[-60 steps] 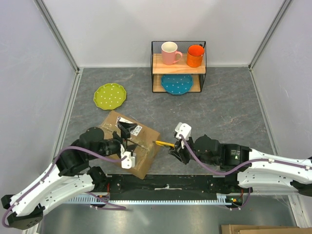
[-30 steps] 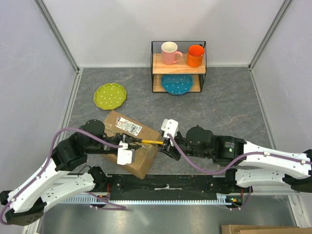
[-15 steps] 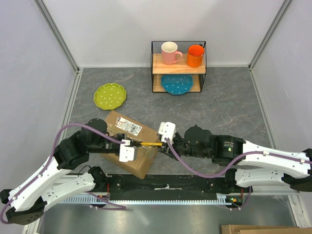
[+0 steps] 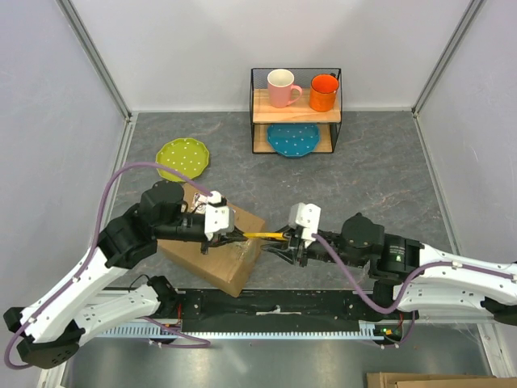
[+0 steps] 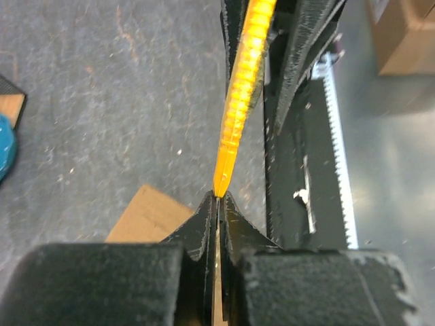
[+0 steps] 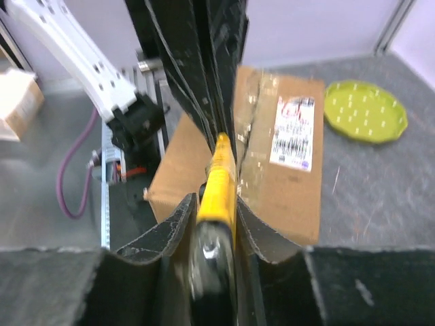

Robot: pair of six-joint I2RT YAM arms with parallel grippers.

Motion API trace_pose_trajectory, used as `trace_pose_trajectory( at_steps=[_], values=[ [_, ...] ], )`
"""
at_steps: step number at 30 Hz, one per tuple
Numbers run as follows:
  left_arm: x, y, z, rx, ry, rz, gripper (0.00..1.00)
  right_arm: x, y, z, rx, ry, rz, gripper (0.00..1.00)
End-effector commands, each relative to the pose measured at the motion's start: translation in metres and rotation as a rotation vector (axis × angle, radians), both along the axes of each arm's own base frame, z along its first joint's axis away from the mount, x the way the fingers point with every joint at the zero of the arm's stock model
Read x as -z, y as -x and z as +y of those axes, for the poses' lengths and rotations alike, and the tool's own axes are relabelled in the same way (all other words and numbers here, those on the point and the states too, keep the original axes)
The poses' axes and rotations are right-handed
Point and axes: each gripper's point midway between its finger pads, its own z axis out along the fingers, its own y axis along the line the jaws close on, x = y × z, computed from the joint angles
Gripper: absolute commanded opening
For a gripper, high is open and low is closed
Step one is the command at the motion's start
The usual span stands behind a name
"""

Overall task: Unpack the express box
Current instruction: Adjust the knife.

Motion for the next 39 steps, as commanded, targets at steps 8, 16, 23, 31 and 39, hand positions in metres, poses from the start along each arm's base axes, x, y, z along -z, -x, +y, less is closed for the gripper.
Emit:
trace_pose_trajectory(
  at_steps=[8,16,23,31,39],
  values=[
    [-0.071,-0.008,-0.017,0.026,0.253,0.138,0.02,-0.088,0.011,-0.017,-0.031,-0.338,-0.032,0.6],
    [-0.082,0.015,-0.018,0.159,0.27,0.212,0.02,-0.095,0.002,-0.018,0.006,-0.356,-0.064,0.61],
    [-0.089,0.024,-0.016,0.188,0.283,0.244,0.02,-0.095,-0.007,-0.014,0.024,-0.371,-0.074,0.6],
    [-0.085,0.025,-0.016,0.192,0.28,0.245,0.02,-0.116,-0.011,-0.007,-0.014,-0.467,-0.073,0.61],
    [-0.079,0.021,-0.017,0.18,0.268,0.236,0.02,-0.121,-0.006,0.005,-0.079,-0.486,-0.062,0.54]
  ],
)
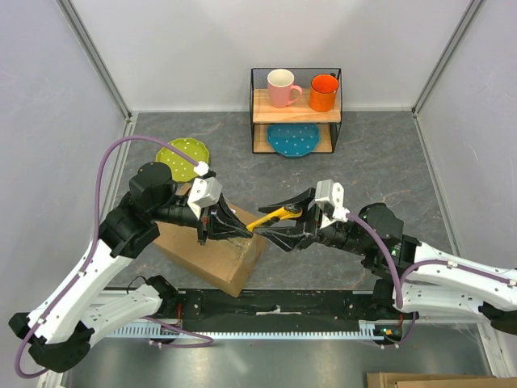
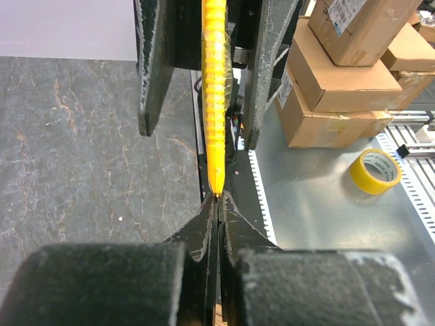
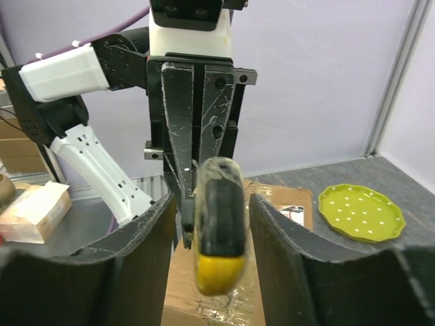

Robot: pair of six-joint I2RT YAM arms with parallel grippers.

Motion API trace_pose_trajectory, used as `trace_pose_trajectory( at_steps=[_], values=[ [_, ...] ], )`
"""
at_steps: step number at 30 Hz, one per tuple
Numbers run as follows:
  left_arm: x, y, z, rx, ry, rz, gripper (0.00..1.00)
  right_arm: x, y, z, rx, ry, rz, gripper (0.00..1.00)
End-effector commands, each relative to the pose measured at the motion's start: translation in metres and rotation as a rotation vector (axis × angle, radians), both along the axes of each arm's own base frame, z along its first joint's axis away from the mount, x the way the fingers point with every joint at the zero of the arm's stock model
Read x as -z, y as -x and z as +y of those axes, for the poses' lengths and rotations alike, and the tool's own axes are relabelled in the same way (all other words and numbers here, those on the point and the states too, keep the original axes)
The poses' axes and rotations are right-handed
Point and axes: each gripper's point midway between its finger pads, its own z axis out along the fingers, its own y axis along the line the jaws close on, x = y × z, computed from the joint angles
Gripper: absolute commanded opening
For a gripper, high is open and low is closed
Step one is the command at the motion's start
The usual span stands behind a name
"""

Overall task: Unpack the express box
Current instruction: Adjust the knife.

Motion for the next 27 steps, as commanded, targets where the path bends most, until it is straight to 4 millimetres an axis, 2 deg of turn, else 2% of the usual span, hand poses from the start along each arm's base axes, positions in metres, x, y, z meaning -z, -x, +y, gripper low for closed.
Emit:
trace_pose_trajectory(
  at_steps=[1,2,5,6,8,9,13,19,24,27],
  values=[
    [-0.011,0.003,0.002,0.009,0.029,-0.03,0.02,-0.02,0.01,0.003,-0.069,-0.063,-0.02,0.52],
    [-0.01,0.002,0.002,0.01,0.027,-0.034,0.02,-0.022,0.009,0.003,-0.071,-0.065,-0.02,0.49],
    [-0.008,0.004,0.003,0.014,0.022,-0.033,0.02,-0.022,0.009,0.004,-0.079,-0.069,-0.02,0.27],
    [-0.007,0.004,0.003,0.012,0.02,-0.032,0.02,-0.024,0.009,0.003,-0.077,-0.077,-0.021,0.13],
    [-0.006,0.004,0.003,0.015,0.018,-0.036,0.02,-0.025,0.006,0.002,-0.07,-0.091,-0.02,0.04],
    [-0.006,0.005,0.004,0.015,0.018,-0.036,0.02,-0.025,0.006,0.002,-0.07,-0.095,-0.018,0.02],
    [-0.001,0.005,0.004,0.018,0.007,-0.033,0.02,-0.026,0.004,0.003,-0.07,-0.119,-0.01,0.17],
    [0.0,0.005,0.005,0.018,0.003,-0.037,0.02,-0.029,0.003,0.005,-0.074,-0.141,-0.002,0.2],
    [0.001,0.005,0.005,0.015,0.001,-0.042,0.02,-0.039,0.005,-0.004,-0.066,-0.178,-0.007,0.35],
    [0.002,0.005,0.005,0.015,-0.002,-0.037,0.02,-0.039,0.004,-0.005,-0.061,-0.177,-0.004,0.38]
  ],
)
